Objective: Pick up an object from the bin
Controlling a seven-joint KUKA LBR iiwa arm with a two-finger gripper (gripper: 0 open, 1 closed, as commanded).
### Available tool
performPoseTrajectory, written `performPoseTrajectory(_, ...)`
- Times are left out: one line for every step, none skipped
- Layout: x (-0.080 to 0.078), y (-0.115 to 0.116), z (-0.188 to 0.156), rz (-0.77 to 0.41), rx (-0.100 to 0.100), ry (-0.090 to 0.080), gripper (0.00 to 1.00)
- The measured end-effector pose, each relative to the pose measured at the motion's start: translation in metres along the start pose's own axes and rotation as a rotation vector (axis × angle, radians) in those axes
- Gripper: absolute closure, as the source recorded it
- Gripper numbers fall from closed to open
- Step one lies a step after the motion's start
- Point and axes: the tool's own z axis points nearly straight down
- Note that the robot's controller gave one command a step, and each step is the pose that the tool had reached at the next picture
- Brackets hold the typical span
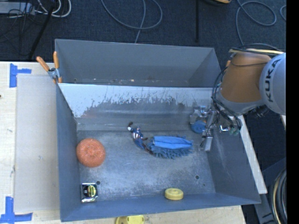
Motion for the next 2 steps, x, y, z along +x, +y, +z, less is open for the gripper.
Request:
performPoseTrajectory(-0.002,0.0,-0.005,-0.002,0.001,-0.007,0.0)
performPoseTrajectory(0.02,0.032,0.057,-0.082,0.003,-0.01,1.0)
